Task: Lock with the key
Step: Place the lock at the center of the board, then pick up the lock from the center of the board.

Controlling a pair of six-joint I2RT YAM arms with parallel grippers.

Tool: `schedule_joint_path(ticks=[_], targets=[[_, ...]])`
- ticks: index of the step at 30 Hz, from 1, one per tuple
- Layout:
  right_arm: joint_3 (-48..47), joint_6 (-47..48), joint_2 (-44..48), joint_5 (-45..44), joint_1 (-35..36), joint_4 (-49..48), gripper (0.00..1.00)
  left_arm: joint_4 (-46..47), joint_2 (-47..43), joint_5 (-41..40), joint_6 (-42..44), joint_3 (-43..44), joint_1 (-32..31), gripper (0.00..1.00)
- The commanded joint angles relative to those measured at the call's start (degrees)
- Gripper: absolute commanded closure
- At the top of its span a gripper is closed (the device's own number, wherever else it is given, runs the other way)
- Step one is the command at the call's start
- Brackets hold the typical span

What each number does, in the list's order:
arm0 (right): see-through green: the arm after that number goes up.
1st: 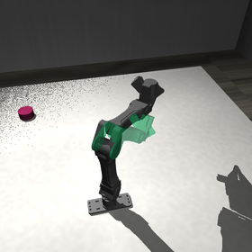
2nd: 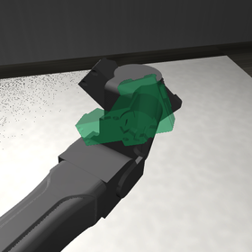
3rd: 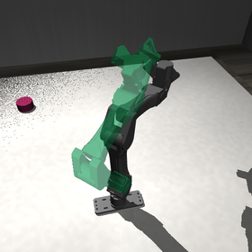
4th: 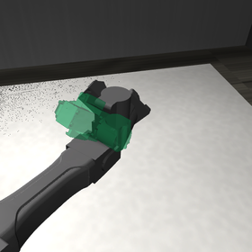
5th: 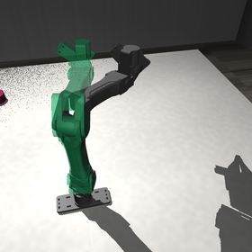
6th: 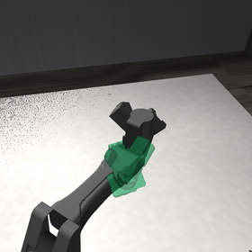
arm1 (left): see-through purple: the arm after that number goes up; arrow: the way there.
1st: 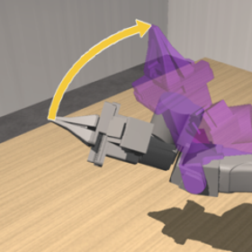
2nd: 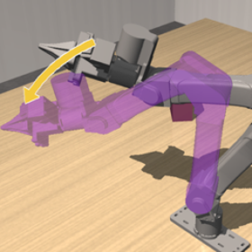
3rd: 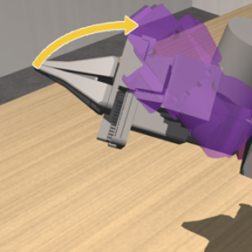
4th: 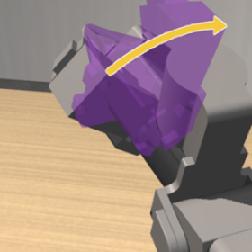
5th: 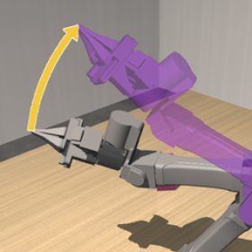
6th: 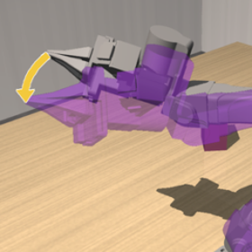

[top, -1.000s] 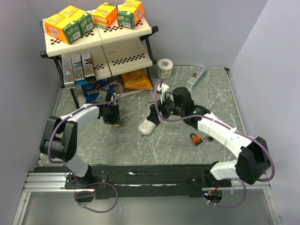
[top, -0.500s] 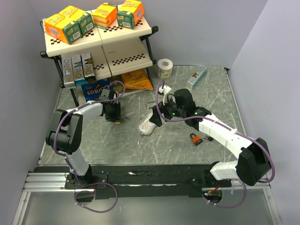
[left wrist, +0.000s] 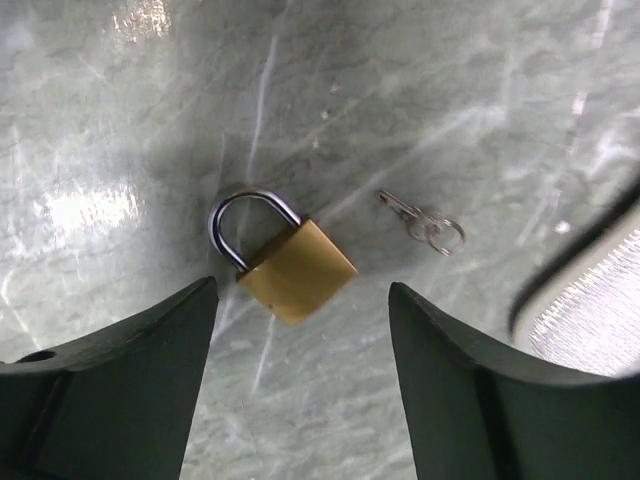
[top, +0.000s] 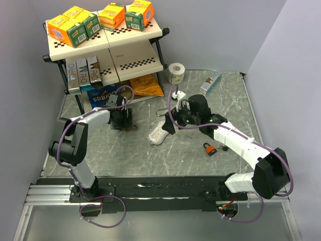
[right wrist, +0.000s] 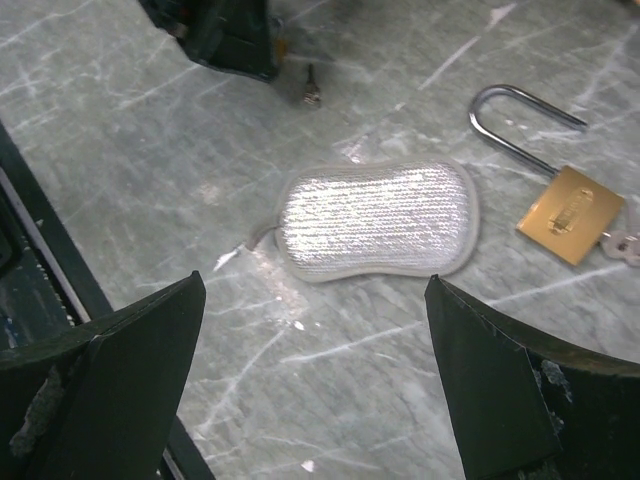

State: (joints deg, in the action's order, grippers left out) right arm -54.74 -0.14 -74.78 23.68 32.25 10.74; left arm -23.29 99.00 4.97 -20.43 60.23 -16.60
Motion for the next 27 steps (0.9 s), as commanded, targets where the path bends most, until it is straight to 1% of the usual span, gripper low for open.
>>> schedule_joint_path(ticks=[1, 3, 4, 5, 6, 8, 9, 10, 11, 12, 13, 14, 15, 16, 18, 19, 20, 21, 22, 24, 25, 27], targets=[[-4.13, 3.65, 1.05, 2.15, -3.33, 1.64, 0.01, -0.35, -8.88, 2.93, 1.44, -0.02, -0.27, 0.25], [-5.2, 6.81, 0.08, 2.25, -5.6, 2.7, 0.01, 0.08, -11.97, 4.17, 3.19, -0.37, -0.62, 0.21], [-6.51, 9.17, -0.45, 2.16, -6.4, 4.01, 0.01, 0.26, -15.12, 4.52, 3.98, -0.63, -0.71, 0.19], [-7.3, 10.24, -1.23, 2.07, -7.19, 4.81, 0.01, 0.35, -16.63, 4.95, 5.47, -0.98, -0.71, 0.13], [-8.35, 11.21, -3.16, 1.9, -8.33, 5.86, 0.01, 0.35, -18.21, 5.57, 6.44, -1.34, -0.71, 0.1], [-12.48, 14.72, -5.8, 1.46, -9.22, 10.6, 0.01, 0.52, -23.13, 7.93, 9.25, -2.56, -0.71, 0.01], [-14.24, 16.12, -8.94, 1.54, -9.83, 12.79, 0.01, 0.79, -24.8, 9.25, 10.31, -3.09, -0.63, 0.03], [-17.73, 19.1, -10.46, 2.06, -10.71, 16.55, 0.01, 0.88, -28.48, 11.44, 11.62, -3.62, -0.71, 0.04], [-19.77, 21.56, -12.3, 4.68, -11.24, 19.38, 0.01, 0.79, -30.25, 13.99, 15.12, -4.76, -0.63, 0.04], [-21.79, 24.63, -16.06, 5.84, -11.59, 22.01, 0.01, 0.61, -32.01, 19.84, 16.98, -5.38, -0.63, 0.04], [-25.9, 31.19, -18.1, 7.07, -12.2, 24.74, 0.01, 0.7, -35.25, 21.64, 18.39, -5.99, -0.63, 0.04], [-27.6, 34.39, -19.86, 8.3, -12.65, 29.29, 0.01, 0.87, -36.67, 23.14, 19.71, -7.39, -0.63, 0.04], [-28.66, 37.38, -22.48, 10.14, -13.09, 30.21, 0.01, 1.14, -38.08, 26.46, 19.81, -8.1, -0.63, 0.04], [-29.97, 42.8, -23.56, 10.85, -13.61, 30.82, 0.01, 1.4, -40.18, 27.8, 21.38, -8.72, -0.63, 0.04], [-32.0, 48.45, -27.14, 12.34, -14.49, 33.54, 0.01, 1.05, -42.21, 31.39, 23.06, -9.69, -0.63, 0.04], [-35.05, 53.79, -28.74, 12.61, -14.5, 35.03, 0.01, 0.79, -42.66, 32.37, 23.15, -9.78, -0.71, 0.04], [-37.08, 56.54, -32.06, 13.14, -14.5, 39.4, 0.01, 0.53, -42.92, 33.25, 23.5, -9.78, -0.63, 0.04], [-39.11, 59.26, -33.74, 13.49, -14.5, 41.53, 0.01, 0.18, -43.01, 33.96, 23.59, -9.6, -0.63, 0.04], [-42.95, 64.08, -35.41, 13.84, -14.41, 43.38, 0.01, -0.09, -43.1, 35.27, 23.59, -9.43, -0.63, 0.04], [-46.58, 68.06, -39.99, 13.76, -14.41, 47.68, 0.01, -0.97, -42.67, 35.81, 22.98, -8.81, -0.63, 0.04], [-49.29, 70.87, -41.48, 12.89, -14.41, 48.49, 0.01, -1.32, -42.66, 35.98, 22.45, -8.64, -0.63, 0.04], [-51.6, 72.91, -44.99, 12.18, -14.41, 49.81, 0.01, -1.85, -42.66, 37.21, 22.53, -8.37, -0.63, 0.04]])
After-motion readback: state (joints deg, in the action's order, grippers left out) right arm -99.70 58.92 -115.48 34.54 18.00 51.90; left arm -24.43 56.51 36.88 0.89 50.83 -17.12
